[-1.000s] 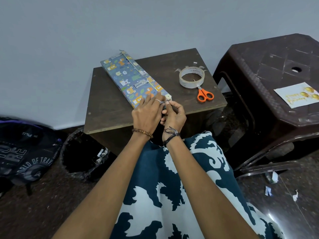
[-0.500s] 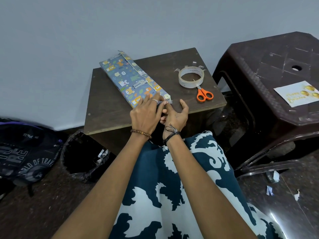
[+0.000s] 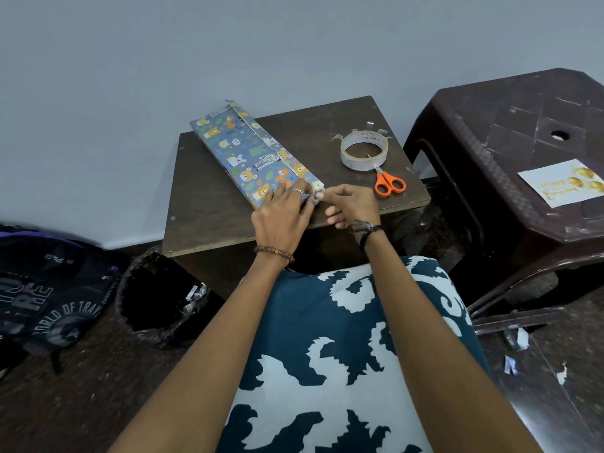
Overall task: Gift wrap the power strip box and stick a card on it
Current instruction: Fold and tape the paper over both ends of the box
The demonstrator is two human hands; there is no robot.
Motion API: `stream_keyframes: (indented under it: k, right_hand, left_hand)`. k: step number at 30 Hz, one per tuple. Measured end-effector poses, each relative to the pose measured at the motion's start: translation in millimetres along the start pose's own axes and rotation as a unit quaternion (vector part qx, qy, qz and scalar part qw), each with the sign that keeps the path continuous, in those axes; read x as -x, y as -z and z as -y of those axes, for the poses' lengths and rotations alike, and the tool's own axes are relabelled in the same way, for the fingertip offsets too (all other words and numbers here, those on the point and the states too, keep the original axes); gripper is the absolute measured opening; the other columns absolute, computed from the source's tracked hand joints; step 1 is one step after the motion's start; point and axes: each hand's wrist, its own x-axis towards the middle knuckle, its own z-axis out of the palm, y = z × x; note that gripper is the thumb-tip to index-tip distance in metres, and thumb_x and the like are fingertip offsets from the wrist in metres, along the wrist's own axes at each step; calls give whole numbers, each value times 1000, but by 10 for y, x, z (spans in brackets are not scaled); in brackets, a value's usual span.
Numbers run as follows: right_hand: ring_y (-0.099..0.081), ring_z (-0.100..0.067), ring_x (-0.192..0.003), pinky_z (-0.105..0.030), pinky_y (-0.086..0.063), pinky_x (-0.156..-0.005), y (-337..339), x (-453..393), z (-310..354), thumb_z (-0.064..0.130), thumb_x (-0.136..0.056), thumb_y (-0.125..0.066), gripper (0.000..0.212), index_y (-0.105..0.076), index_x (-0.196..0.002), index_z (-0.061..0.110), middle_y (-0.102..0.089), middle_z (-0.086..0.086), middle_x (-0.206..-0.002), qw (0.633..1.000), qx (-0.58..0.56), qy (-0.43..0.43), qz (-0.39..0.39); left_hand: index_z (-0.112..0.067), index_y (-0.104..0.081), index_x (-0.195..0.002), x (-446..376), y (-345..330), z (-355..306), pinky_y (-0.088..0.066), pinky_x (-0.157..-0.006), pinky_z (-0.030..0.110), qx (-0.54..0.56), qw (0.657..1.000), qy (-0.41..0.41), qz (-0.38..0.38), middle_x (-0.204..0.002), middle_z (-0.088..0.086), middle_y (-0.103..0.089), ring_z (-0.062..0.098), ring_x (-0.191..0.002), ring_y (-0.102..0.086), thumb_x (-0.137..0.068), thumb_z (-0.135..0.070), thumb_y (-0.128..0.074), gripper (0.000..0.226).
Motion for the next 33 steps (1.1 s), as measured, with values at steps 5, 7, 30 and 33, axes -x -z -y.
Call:
stream_keyframes:
  k: [5, 7, 30, 33]
  right_hand:
    - [-49, -4, -29, -12, -35, -31, 92, -78, 33, 15, -85, -67, 13, -64, -72, 12, -53, 4, -36, 999, 20, 5, 29]
    - [-48, -4, -28, -12, -35, -31, 98, -80, 27, 14, -87, -64, 11, -65, -78, 9, -54, 1, -41, 1000, 17, 9, 24]
    - [-58, -25, -99, -35, -45, -79, -21, -111, 190, 11, -93, -46, 24, -60, -112, 6, -64, -11, -108, 879, 319, 310, -171]
    - [-51, -29, -109, -38, -40, -93, -3, -327, 289, 15, -92, -52, 24, -58, -113, 5, -58, -13, -114, 831, 380, 335, -230]
  left_hand:
    - [-30, -65, -80, -8, 32, -26, -36, -43, 15, 14, 1000, 5, 9, -70, -10, -64, 9, -66, -63, -75, -40, -72, 14]
    - [-30, -64, -79, -14, 30, -19, -34, -42, 15, 15, 1000, 10, 12, -71, -10, -64, 10, -67, -64, -76, -40, -71, 12]
    - [-36, -48, -127, -430, 321, -72, -42, -79, 34, 49, 960, 38, 273, -121, 2, -62, 28, -110, -57, -87, -51, -52, 43]
    - [-42, -30, -140, -529, 426, 155, -38, -95, 35, 107, 908, -24, 406, -145, -8, -41, 23, -127, -45, -81, -47, -63, 67]
